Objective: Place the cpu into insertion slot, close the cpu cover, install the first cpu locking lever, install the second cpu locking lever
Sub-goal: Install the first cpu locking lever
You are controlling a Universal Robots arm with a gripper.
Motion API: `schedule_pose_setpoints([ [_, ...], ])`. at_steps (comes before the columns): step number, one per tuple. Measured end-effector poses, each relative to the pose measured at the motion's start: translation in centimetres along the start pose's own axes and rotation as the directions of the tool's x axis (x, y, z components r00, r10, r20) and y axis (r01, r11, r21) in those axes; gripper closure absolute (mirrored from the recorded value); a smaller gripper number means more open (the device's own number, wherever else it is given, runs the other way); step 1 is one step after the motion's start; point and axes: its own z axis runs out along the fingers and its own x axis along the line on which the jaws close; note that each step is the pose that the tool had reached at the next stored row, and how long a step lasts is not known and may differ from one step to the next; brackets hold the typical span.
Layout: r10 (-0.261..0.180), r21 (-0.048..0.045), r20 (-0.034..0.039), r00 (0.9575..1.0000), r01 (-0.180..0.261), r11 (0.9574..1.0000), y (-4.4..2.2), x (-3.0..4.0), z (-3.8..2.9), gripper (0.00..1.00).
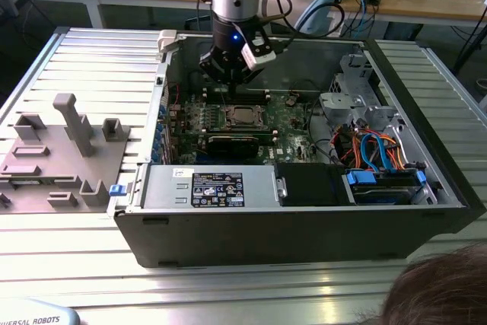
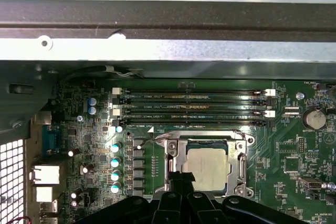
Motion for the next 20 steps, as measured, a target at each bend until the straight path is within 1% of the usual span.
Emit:
schedule_pose_setpoints([
  [9, 0.0, 0.0, 0.0001, 1.0, 0.0, 1.0, 0.0, 0.19, 0.01, 0.89],
  [20, 0.0, 0.0, 0.0, 1.0, 0.0, 1.0, 0.0, 0.6, 0.03, 0.89],
])
